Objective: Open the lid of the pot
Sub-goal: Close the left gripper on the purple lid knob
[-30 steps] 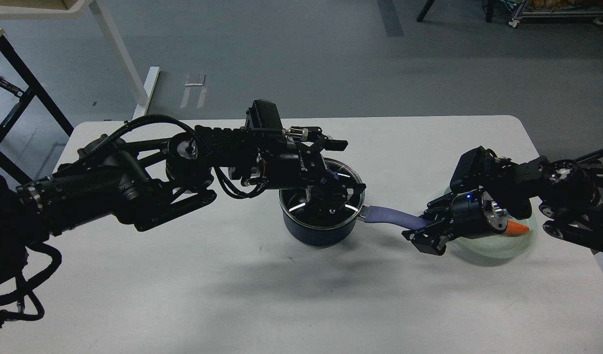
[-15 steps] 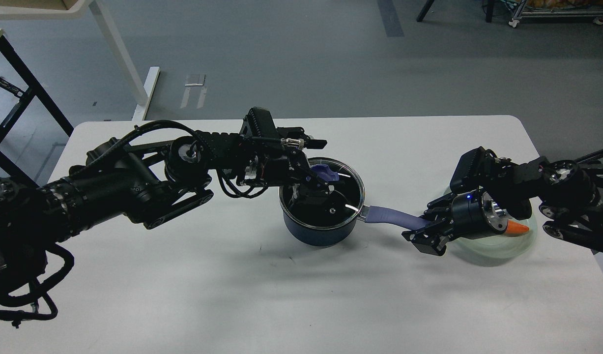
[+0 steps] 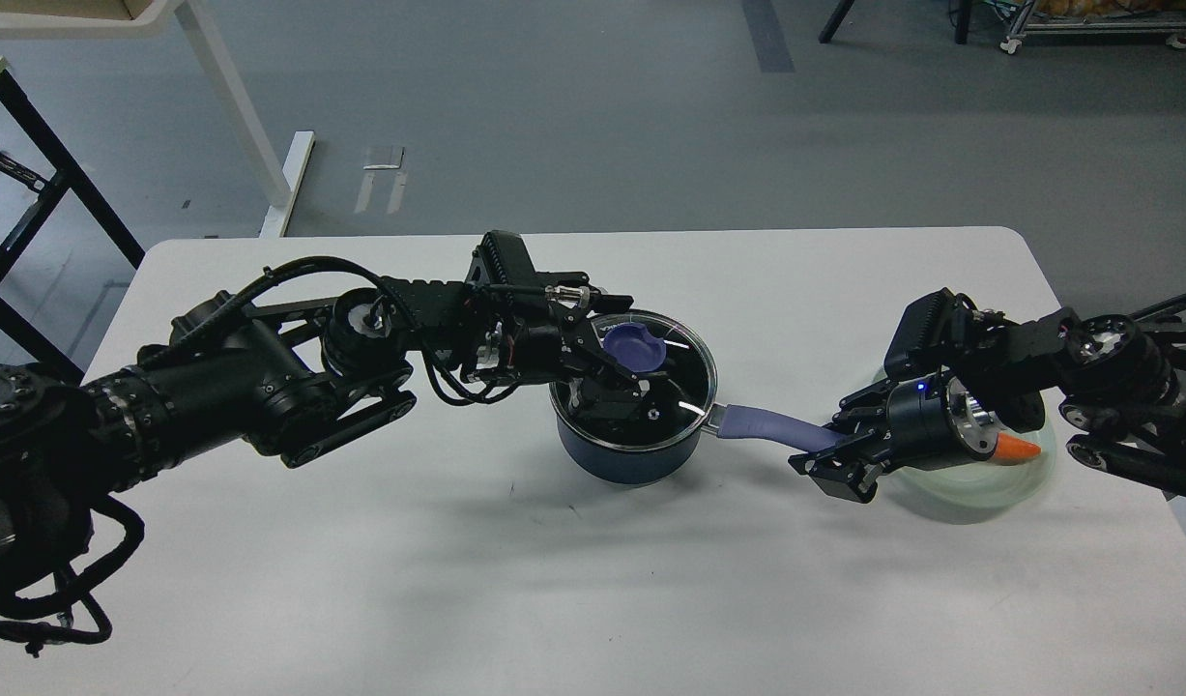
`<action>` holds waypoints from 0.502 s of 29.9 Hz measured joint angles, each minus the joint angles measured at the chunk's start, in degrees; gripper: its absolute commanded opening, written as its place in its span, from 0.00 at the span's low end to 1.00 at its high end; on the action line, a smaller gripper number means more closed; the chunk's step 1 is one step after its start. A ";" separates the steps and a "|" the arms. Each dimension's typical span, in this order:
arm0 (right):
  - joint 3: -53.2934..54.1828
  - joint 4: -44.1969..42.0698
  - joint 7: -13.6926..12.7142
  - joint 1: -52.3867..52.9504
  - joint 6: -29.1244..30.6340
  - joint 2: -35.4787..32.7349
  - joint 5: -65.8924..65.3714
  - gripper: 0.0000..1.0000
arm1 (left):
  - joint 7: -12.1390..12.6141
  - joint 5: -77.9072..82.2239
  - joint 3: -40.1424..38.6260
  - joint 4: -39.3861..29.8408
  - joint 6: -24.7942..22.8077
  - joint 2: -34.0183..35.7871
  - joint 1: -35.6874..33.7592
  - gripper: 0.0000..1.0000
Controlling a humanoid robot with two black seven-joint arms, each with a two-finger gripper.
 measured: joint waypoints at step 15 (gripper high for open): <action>0.00 0.00 0.01 -0.61 0.00 0.00 0.05 0.30 | 0.01 -1.76 -0.06 0.17 0.19 -0.06 0.45 0.30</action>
